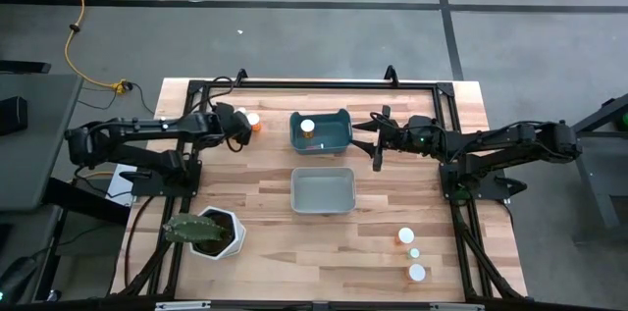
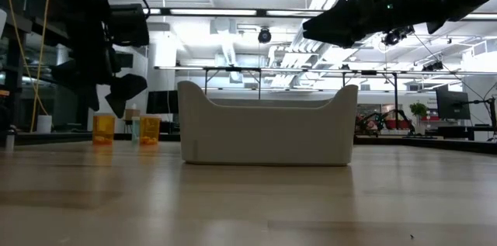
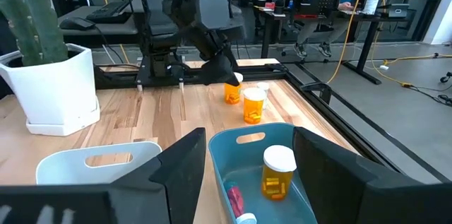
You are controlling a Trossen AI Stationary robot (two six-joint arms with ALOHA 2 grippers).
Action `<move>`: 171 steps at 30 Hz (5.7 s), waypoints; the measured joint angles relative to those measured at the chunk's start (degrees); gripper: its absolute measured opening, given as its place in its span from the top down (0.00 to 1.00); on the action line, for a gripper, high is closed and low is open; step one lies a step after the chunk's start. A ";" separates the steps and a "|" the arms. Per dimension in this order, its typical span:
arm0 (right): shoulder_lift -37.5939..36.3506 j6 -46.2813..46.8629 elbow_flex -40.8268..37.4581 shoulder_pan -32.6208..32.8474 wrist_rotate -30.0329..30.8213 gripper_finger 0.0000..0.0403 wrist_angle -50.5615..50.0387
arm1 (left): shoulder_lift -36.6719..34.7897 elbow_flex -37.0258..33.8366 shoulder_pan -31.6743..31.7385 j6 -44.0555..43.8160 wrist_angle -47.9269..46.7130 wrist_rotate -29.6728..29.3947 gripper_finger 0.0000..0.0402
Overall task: Pick and place medicine bottles into bin by pill shape (circle, oval)
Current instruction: Put the orange capsule bottle into the blue bin
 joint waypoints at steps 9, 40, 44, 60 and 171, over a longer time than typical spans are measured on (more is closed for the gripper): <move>0.00 -0.09 0.00 0.00 -0.01 0.49 0.00 | 2.84 0.00 1.49 0.95 0.30 2.40 0.27; 0.00 -0.07 0.00 0.00 -0.01 0.49 0.00 | 3.20 0.30 1.47 3.73 1.32 4.64 0.53; 0.00 -0.07 0.00 0.00 -0.01 0.49 0.00 | 2.88 1.98 1.38 5.81 0.27 4.49 0.51; 0.00 0.10 0.00 0.00 0.00 0.49 -0.56 | -12.04 5.68 -11.49 6.30 1.55 -2.65 0.52; -0.02 -0.13 0.00 0.02 -0.01 0.49 0.85 | -13.85 -7.69 -19.98 47.17 62.77 13.46 0.30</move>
